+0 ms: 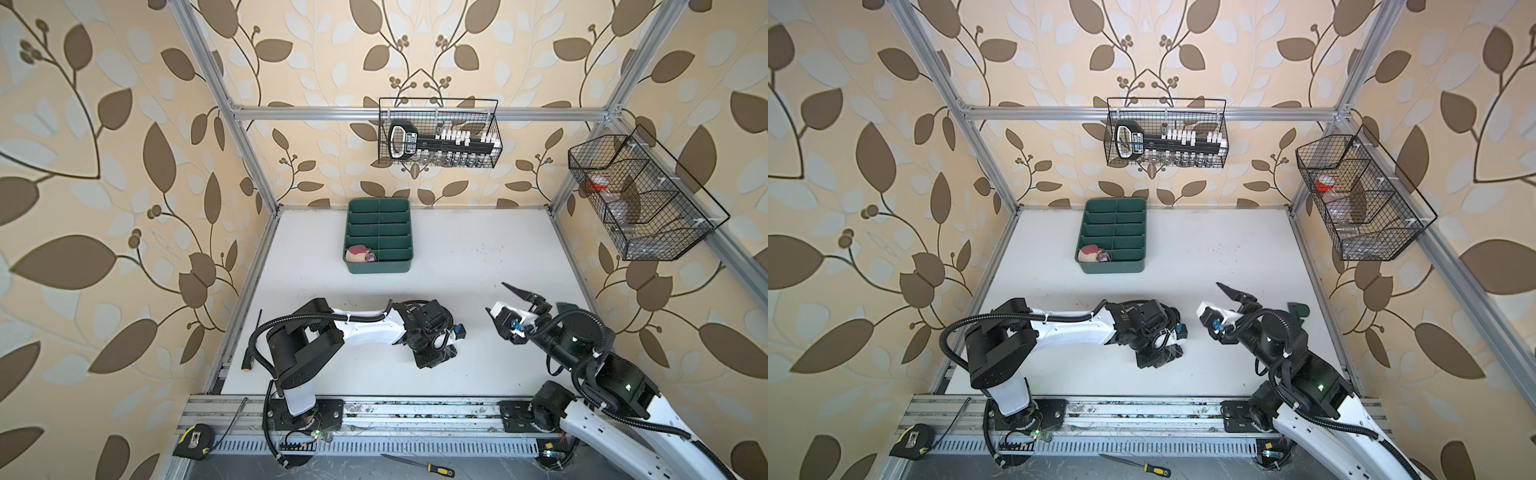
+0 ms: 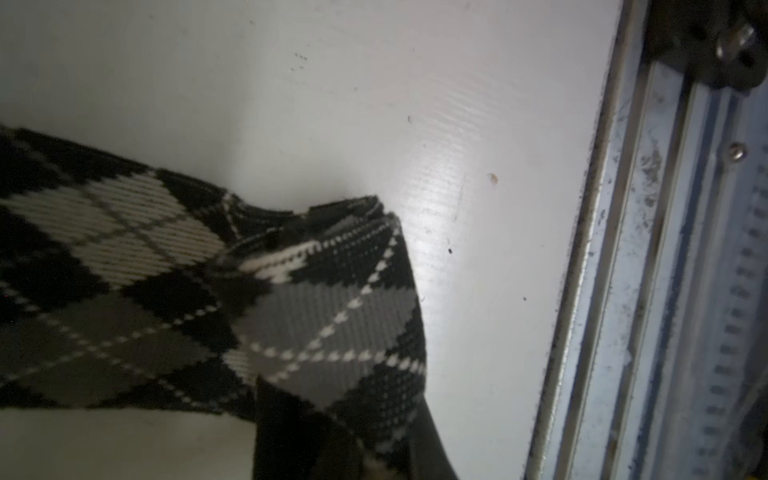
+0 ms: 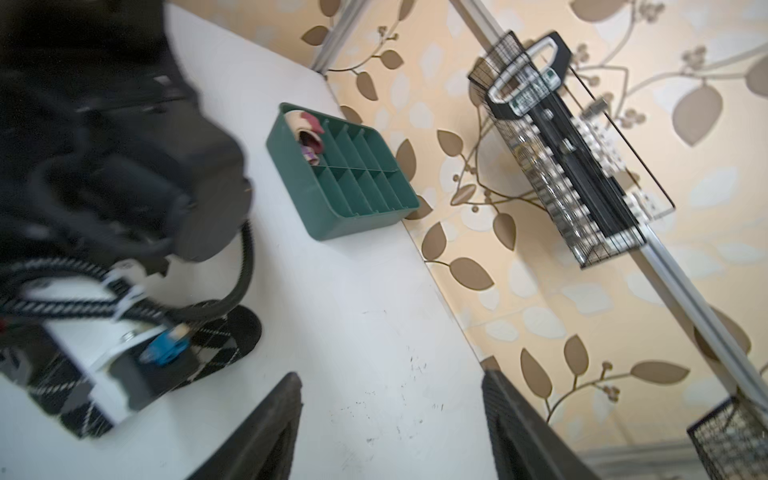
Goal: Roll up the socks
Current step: 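Open the right gripper and raise it away while the left holds the roll, then lower the right gripper onto the rolled end beside the left gripper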
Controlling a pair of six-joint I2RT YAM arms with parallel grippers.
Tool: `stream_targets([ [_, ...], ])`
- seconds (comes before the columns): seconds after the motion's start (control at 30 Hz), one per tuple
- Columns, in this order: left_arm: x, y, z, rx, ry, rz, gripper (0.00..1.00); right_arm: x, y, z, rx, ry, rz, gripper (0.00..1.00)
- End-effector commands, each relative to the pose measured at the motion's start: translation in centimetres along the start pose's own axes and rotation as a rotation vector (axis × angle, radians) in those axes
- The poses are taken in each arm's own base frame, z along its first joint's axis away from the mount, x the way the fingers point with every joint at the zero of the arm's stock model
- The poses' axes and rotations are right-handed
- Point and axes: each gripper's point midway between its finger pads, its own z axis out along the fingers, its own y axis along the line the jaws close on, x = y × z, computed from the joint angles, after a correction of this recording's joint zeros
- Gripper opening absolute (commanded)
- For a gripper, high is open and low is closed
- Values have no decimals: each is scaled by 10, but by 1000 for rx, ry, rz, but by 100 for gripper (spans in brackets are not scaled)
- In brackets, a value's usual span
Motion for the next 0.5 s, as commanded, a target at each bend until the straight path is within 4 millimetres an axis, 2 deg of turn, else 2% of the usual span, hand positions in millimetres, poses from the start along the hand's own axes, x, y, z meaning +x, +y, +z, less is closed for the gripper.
stream_targets([
  [0.0, 36, 2, 17, 89, 96, -201, 1, 23, 40, 2, -102, 74, -252, 69],
  [0.2, 31, 14, 9, 145, 29, -328, 10, 22, 85, -1, -188, 76, -487, 69],
  [0.4, 25, 19, 5, 180, -23, -386, 12, 26, 150, 1, -318, 38, -646, 71],
  [0.47, 25, 19, 4, 189, -29, -389, 12, 28, 166, 5, -344, 37, -666, 72],
])
